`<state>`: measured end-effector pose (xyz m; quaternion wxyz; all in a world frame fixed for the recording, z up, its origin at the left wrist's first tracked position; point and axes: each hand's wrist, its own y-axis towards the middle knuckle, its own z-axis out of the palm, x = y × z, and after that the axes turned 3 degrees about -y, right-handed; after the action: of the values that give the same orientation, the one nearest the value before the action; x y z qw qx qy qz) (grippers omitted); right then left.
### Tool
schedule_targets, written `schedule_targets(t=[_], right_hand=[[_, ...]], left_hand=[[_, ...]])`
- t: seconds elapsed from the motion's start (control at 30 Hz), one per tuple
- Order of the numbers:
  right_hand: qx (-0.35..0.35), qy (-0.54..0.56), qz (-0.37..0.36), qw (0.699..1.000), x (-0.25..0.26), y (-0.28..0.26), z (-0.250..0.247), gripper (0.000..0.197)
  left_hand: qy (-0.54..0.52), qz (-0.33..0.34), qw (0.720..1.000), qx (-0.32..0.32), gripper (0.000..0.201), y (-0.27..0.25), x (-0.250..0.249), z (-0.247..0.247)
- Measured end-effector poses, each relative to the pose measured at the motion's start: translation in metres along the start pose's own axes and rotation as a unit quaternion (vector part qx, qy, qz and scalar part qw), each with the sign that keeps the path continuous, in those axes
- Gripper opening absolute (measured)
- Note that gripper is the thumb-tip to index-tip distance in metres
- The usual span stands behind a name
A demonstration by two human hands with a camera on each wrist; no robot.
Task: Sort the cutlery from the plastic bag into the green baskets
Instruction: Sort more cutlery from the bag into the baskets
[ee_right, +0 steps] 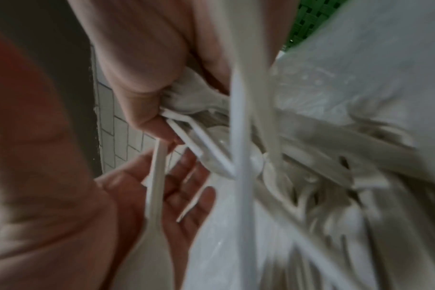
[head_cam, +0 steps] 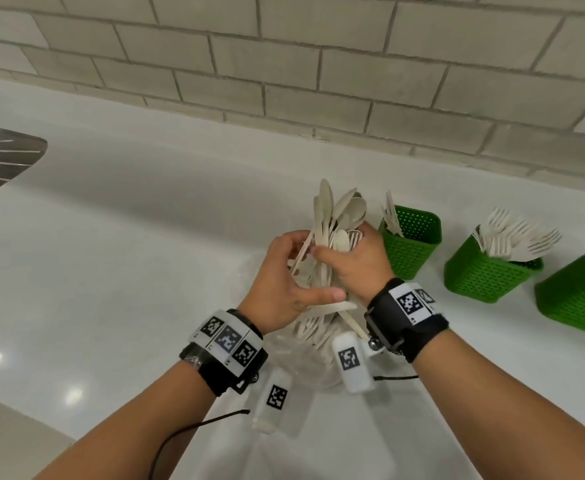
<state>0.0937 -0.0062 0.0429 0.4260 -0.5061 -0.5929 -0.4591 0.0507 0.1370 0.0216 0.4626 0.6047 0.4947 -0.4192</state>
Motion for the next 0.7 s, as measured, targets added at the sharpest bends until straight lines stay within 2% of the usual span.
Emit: schedule_targets(t=[0.1, 0.13, 0.2, 0.27, 0.33, 0.4, 0.47, 0.5, 0.57, 0.63, 0.7], right_hand=[[-0.077, 0.06, -0.016, 0.995, 0.003, 0.005, -0.002, 0.022], [-0.073, 0.067, -0.019, 0.995, 0.002, 0.005, -0.003, 0.025], [0.013, 0.014, -0.021, 1.0, -0.002, -0.001, -0.004, 0.03], [0.136, -0.056, -0.026, 0.989, -0.01, -0.009, -0.003, 0.026], [0.189, -0.078, -0.04, 0.978, -0.011, -0.012, -0.002, 0.02], [0.174, -0.056, -0.045, 0.982, -0.004, -0.011, -0.002, 0.018], [0.125, -0.009, -0.039, 0.991, 0.005, -0.009, -0.001, 0.016], [0.098, 0.015, -0.033, 0.995, 0.008, -0.009, 0.001, 0.017], [0.086, 0.029, -0.025, 0.996, 0.013, -0.013, 0.005, 0.018], [0.137, -0.054, 0.002, 0.989, 0.007, -0.017, 0.005, 0.033], [0.19, -0.105, 0.071, 0.974, 0.0, -0.021, 0.0, 0.054]], left_hand=[[-0.007, -0.029, 0.999, 0.026, 0.116, 0.002, 0.003, 0.004], [-0.014, -0.032, 0.999, 0.028, 0.116, 0.002, 0.003, 0.005], [-0.055, -0.034, 0.997, 0.042, 0.11, 0.001, -0.001, 0.008], [-0.108, -0.029, 0.992, 0.063, 0.09, 0.0, -0.007, 0.012], [-0.107, -0.022, 0.992, 0.059, 0.072, 0.002, -0.012, 0.015], [-0.092, -0.019, 0.995, 0.02, 0.066, 0.002, -0.02, 0.016], [-0.094, 0.009, 0.995, -0.014, 0.062, 0.003, -0.026, 0.013], [-0.097, 0.023, 0.995, -0.022, 0.06, 0.005, -0.028, 0.011], [-0.088, 0.033, 0.995, -0.029, 0.058, 0.008, -0.031, 0.01], [-0.062, 0.016, 0.997, -0.03, 0.054, 0.01, -0.026, 0.013], [-0.062, -0.019, 0.998, -0.025, 0.048, 0.008, -0.018, 0.018]])
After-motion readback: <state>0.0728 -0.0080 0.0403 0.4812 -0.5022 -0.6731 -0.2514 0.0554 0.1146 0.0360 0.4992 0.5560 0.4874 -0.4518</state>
